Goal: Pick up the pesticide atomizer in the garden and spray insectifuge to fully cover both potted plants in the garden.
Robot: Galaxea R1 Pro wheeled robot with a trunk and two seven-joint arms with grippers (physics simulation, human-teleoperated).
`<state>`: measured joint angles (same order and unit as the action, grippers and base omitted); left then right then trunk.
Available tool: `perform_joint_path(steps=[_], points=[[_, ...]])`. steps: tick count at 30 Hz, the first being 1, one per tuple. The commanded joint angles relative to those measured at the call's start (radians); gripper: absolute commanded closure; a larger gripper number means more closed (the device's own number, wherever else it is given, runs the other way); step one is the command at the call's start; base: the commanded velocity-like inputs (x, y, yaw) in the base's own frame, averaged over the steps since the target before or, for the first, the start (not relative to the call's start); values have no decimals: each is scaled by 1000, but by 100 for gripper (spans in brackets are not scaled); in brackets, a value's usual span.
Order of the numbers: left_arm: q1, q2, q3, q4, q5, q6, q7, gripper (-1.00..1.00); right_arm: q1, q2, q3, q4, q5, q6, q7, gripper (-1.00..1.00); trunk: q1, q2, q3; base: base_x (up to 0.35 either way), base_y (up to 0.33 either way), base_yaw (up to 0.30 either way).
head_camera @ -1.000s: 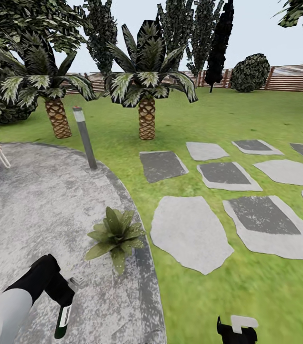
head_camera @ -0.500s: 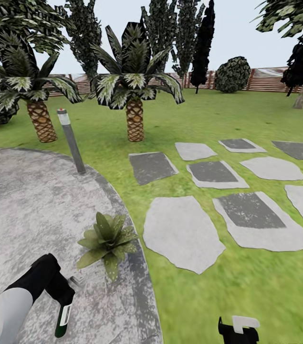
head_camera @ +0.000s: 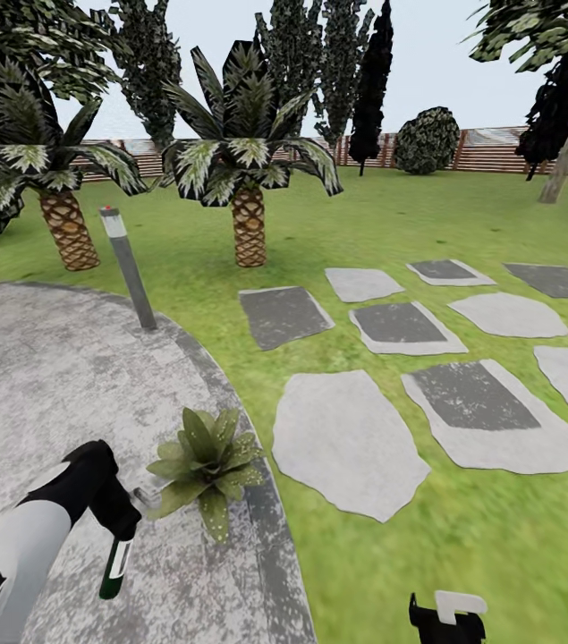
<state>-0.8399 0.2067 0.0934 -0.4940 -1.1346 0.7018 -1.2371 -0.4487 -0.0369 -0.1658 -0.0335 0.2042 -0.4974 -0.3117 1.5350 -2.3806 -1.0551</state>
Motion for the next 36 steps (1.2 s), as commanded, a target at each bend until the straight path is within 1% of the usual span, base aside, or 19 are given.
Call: perform_joint_path(steps=[1, 3, 5, 12, 19, 23, 29, 30, 36], points=[[-1, -2, 7, -1, -9, 8, -12, 100, -1, 0, -8, 1, 11, -3, -4, -100, 0, 0, -1, 0, 0, -202], [-3, -1, 6, -1, -11, 8, -32, 100, -1, 0, -8, 1, 11, -3, -4, -100, 0, 0, -1, 0, 0, -239], [-3, 0, 6, -1, -11, 9, -36, 100, -1, 0, -8, 1, 11, -3, -4, -100, 0, 0, -1, -2, 14, -260], [-15, -4, 6, -1, -11, 10, -38, 100, -1, 0, -8, 3, 11, -3, -3, -100, 0, 0, -1, -20, 274, -253], [-11, -11, 6, 0, -11, 11, -38, 100, -1, 0, -8, 3, 11, -3, -3, -100, 0, 0, -1, 79, 308, -39], [-5, -4, 6, 0, -11, 7, -38, 100, -1, 0, -8, 3, 11, -3, -3, -100, 0, 0, -1, 64, 112, -30], [4, 7, 4, 1, -11, -10, -38, 100, -1, 0, -8, 3, 11, -3, -3, -100, 0, 0, 3, 4, 7, -217], [5, 15, 5, 2, -10, -13, -35, 100, -1, 0, -8, 3, 11, -3, -3, -100, 0, 0, 3, -5, 0, -144], [5, 16, 6, 2, -10, -12, -34, 100, -1, 0, -8, 3, 11, -3, -3, -100, 0, 0, 3, -201, 134, -28]])
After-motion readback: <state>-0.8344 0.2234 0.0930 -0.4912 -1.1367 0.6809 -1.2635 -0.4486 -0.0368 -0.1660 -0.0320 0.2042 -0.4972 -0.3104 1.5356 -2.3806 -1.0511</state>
